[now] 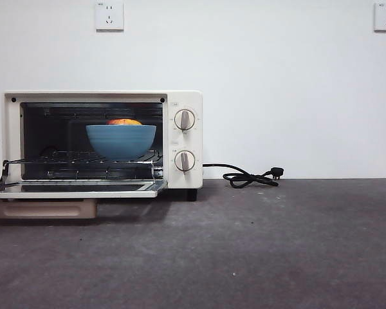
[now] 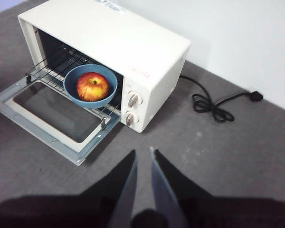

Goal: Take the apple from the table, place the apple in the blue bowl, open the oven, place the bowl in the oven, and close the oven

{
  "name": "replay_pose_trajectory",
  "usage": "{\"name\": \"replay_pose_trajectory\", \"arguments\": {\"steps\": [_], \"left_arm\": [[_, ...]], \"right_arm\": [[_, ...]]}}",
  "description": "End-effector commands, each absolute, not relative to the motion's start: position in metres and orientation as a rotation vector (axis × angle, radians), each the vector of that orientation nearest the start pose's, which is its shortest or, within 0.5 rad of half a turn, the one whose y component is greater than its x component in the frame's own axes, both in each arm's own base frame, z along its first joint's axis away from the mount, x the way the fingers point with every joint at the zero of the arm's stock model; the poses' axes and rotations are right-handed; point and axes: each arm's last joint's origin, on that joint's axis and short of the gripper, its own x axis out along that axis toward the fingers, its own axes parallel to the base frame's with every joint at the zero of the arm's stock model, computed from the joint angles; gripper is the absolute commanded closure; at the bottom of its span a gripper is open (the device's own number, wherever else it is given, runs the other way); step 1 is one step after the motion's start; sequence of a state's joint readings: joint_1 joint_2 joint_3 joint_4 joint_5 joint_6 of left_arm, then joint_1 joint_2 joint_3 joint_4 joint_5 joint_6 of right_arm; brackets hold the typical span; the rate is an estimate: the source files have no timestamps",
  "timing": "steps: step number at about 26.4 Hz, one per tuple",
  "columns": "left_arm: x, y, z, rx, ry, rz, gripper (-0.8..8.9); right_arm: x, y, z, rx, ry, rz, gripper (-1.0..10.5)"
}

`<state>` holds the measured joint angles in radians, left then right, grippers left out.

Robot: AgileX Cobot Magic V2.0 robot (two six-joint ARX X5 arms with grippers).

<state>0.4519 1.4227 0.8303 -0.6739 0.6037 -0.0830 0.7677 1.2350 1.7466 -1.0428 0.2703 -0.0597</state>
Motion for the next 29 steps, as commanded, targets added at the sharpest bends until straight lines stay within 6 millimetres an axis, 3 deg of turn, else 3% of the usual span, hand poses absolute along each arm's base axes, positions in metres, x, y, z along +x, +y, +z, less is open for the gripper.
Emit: {"name": "replay_pose_trajectory", "arguments": {"steps": [1,7,12,29], "left_arm": [[0.235,0.096,0.181,-0.757,1.106,-0.096,8.22],[0.244,0.1,0.164,-0.791,1.126,-0.071,8.22],[0.25,0.103,0.156,-0.827,1.112,-0.051,8.22],[0.266,0.103,0.157,-0.855,1.007,-0.064,8.22]], "right_arm": [[0.145,0.121,0.451,-0.284,0.476,0.515,8.9],[0.135,0.091,0.418,-0.19,0.533,0.486,8.9],[0.127,0.076,0.406,-0.14,0.553,0.472,8.9],[0.125,0.074,0.403,-0.053,0.584,0.468,8.9]]}}
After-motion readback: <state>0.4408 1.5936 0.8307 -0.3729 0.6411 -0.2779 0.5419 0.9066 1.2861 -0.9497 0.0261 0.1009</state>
